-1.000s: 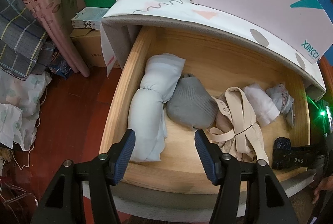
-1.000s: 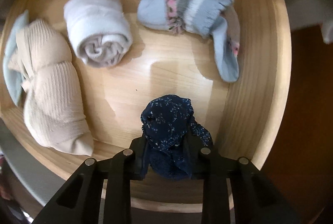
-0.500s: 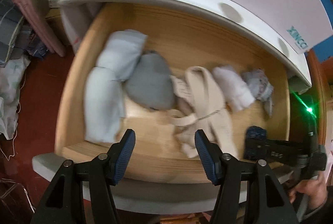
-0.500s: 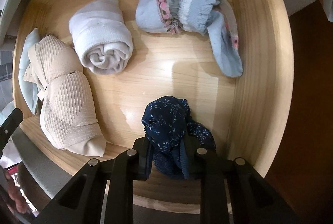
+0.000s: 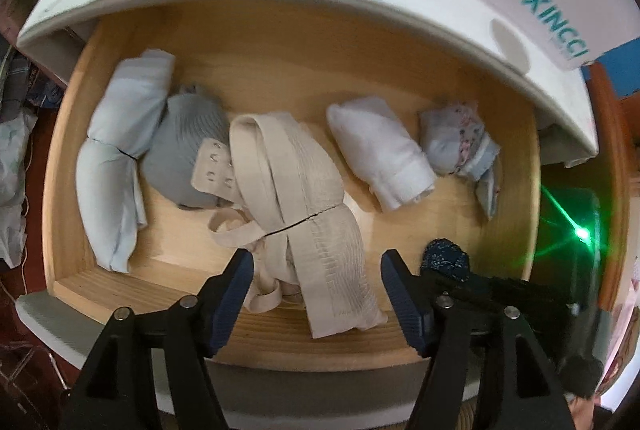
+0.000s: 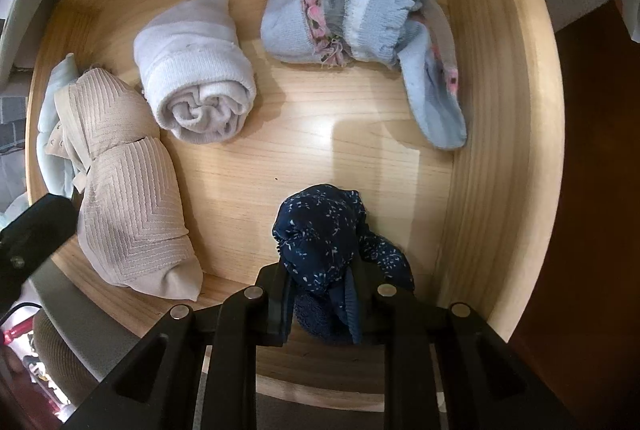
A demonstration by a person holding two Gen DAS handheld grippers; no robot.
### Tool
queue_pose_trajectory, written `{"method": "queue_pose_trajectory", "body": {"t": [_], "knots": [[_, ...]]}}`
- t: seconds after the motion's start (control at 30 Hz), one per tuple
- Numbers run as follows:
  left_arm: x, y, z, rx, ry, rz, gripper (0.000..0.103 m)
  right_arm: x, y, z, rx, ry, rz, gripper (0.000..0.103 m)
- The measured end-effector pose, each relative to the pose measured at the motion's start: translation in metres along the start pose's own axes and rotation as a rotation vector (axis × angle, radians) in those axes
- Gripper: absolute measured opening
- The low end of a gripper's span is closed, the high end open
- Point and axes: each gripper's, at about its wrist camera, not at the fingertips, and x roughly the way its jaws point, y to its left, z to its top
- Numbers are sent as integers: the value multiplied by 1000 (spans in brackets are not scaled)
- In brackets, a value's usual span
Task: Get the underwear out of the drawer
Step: 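Lower the left gripper and grasp the beige bra while the right gripper holds the navy underwear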
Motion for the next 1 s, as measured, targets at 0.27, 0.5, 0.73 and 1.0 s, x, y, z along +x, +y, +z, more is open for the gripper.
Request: {"method": "queue_pose_trajectory", "body": {"t": [0.27,0.5,0.73,1.0], "knots": [[28,-5,2,-33,36,51,69,0,0,0,-1,0,0,20],[58,-16,3,-67,50,94,72,-1,2,1,-8,3,-7,20],[74,-19,6,-81,71,107,74,0,5,2,-6,5,-13,20],[86,-27,12,-31,101,125,70,3,7,4,-7,6,-15,20]]}}
